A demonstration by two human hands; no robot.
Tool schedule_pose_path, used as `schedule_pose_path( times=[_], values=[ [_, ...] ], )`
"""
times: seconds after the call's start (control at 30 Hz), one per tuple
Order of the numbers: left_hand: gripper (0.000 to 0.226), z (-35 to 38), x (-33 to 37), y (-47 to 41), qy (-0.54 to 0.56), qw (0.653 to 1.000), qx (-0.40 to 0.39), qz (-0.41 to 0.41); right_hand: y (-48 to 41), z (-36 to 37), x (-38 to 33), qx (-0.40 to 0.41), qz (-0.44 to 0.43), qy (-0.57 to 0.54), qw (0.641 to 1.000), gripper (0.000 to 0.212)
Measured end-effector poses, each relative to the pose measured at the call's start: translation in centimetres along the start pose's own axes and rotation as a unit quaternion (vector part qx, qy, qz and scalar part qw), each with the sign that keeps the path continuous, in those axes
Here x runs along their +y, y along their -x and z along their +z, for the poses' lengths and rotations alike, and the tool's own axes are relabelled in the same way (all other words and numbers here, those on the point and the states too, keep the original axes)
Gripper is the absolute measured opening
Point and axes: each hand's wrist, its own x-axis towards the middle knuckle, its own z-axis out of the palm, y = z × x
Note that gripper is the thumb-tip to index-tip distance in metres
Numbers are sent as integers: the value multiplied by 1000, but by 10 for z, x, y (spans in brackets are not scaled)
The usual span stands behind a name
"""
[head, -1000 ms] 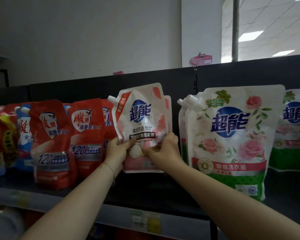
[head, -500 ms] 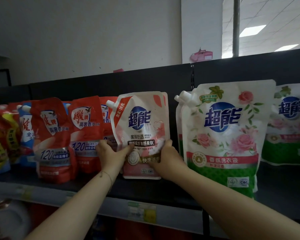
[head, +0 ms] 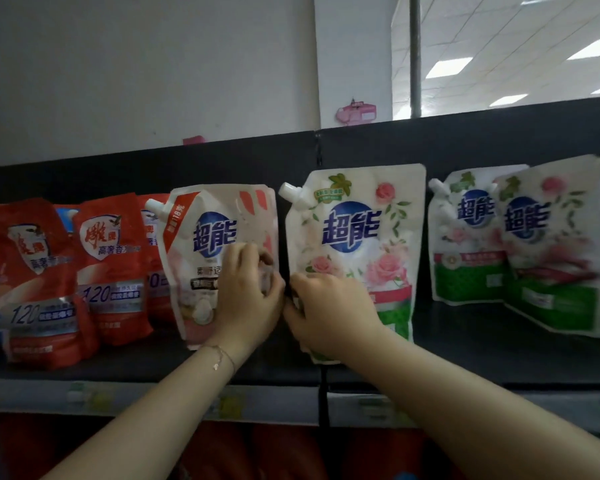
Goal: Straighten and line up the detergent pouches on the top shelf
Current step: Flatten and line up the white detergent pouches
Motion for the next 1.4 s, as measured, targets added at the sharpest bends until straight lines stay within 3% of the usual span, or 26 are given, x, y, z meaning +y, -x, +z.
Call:
schedule_pose_path(
  times=[0.17, 0.27, 0.57, 0.8, 0.97, 1.17, 1.4],
  values=[
    [7, 33, 70, 12, 51, 990, -69, 110, 39, -19, 60, 54, 41, 44, 997, 14],
    [10, 54, 105, 21, 92, 985, -103, 107, 68, -34, 97, 39, 99, 74, 992, 24],
    [17, 130, 195, 37, 95, 965, -238, 55, 145, -90, 200, 3, 173, 114, 978, 19],
    [23, 177, 229, 29, 80, 931, -344, -93, 170, -120, 255, -3, 304, 89, 948, 39],
    [51, 211, 233, 8, 114, 899, -368, -209, 164, -119, 276, -5, 299, 36, 954, 47],
    [66, 245, 227, -19, 187, 844, -301, -402, 182, -99, 276, -34, 307, -51, 950, 47],
    [91, 288, 226, -31, 238, 818, -236, -468, 185, -88, 290, -2, 301, -78, 950, 33]
  ],
)
